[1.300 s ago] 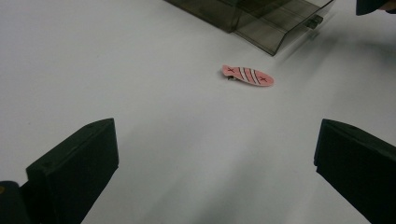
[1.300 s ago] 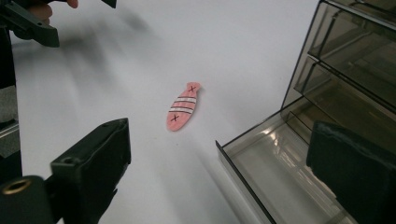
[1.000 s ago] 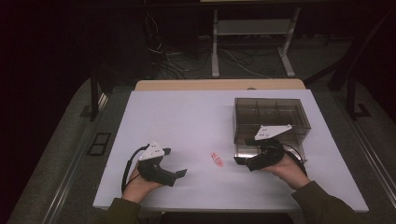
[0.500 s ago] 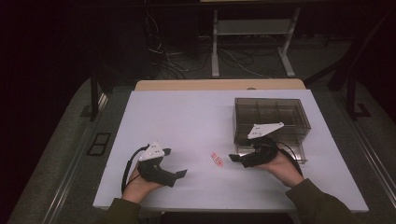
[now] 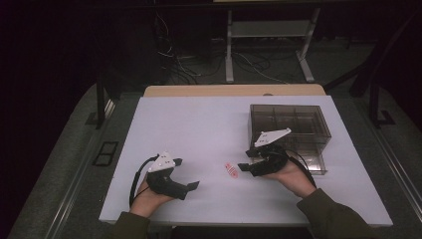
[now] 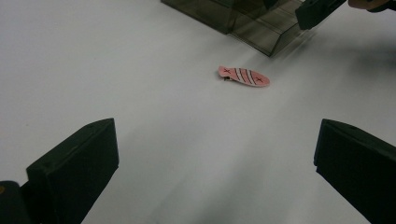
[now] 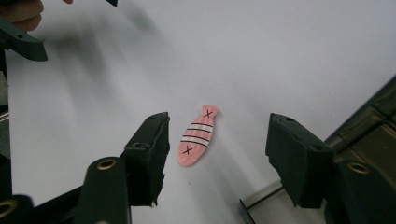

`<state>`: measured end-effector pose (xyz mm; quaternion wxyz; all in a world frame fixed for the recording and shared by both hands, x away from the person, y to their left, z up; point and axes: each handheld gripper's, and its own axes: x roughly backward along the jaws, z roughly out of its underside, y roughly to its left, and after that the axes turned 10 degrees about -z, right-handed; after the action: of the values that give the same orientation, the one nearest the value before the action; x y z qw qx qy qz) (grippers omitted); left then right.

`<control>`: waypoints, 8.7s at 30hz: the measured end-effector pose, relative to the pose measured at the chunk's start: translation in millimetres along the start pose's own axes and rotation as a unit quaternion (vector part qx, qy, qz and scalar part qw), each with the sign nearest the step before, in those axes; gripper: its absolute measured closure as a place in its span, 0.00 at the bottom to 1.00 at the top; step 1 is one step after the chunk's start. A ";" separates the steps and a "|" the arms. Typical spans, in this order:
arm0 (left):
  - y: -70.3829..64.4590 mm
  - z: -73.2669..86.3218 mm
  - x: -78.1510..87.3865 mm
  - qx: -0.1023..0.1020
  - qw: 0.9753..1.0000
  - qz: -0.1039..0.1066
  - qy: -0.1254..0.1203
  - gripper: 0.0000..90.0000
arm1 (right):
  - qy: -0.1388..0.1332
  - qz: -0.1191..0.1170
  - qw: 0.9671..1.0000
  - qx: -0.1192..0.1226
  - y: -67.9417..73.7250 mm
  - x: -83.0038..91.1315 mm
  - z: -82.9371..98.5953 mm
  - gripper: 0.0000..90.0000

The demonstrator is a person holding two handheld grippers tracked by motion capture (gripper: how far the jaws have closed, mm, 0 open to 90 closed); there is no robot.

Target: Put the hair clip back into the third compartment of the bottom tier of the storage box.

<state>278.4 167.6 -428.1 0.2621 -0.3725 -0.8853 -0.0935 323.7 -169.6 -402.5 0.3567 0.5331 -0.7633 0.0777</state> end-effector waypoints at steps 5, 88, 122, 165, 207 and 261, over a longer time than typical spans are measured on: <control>0.1 0.2 -0.1 0.000 1.000 0.000 0.001 0.00 | 0.007 -0.001 1.000 0.000 0.3 -8.7 -3.9 0.48; -2.7 1.2 -0.1 -0.006 1.000 -0.015 0.001 0.00 | 0.077 0.028 0.996 0.020 8.4 -63.5 2.3 0.76; -3.5 3.1 -2.6 -0.022 1.000 -0.001 -0.012 0.00 | 0.036 0.004 0.999 0.011 1.6 -35.4 -5.8 0.76; 0.5 5.9 -1.0 -0.015 1.000 -0.001 -0.013 0.00 | -0.016 -0.002 1.000 0.013 -13.9 34.9 8.8 0.76; -1.4 5.7 1.5 -0.008 1.000 0.002 -0.019 0.00 | -0.053 0.040 0.997 -0.027 -28.4 79.9 40.8 0.76; -1.6 5.5 2.4 -0.008 1.000 0.001 -0.020 0.00 | -0.052 0.125 0.987 -0.092 -61.6 130.7 95.8 0.76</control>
<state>273.6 169.9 -431.4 0.2411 -0.3773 -0.8894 -0.0923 309.8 -342.4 -406.9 0.3517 0.4016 -0.8453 0.0235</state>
